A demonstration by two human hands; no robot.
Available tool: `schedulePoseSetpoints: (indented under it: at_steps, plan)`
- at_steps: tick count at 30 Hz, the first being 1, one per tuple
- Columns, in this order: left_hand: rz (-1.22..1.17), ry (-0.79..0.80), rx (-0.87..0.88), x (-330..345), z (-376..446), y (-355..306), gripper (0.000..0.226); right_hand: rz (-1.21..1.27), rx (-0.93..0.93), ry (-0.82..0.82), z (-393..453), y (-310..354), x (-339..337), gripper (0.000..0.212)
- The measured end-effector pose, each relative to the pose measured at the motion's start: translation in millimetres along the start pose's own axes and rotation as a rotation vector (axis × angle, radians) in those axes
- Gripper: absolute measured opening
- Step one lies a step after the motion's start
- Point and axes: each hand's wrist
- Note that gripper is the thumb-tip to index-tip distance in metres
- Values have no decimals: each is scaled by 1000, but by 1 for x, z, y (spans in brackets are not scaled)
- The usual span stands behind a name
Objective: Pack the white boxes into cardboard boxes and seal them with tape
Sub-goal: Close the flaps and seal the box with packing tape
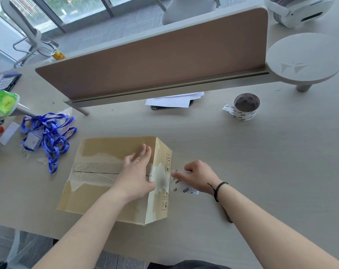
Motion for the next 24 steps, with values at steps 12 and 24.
schedulePoseSetpoints:
  at_steps: [12,24]
  plan:
    - [-542,-390,-119,38,-73,-68,19,147,56,134,-3,1,-31,54]
    - [-1956,160,-993,87,-67,-63,59,147,122,93,-9,5,-31,47]
Point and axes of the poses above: each hand's wrist, its own z-axis towards the middle knuckle, its own x-axis out of the palm, y = z × x, and after that the axes turned 12 degrees about -y, right-handed
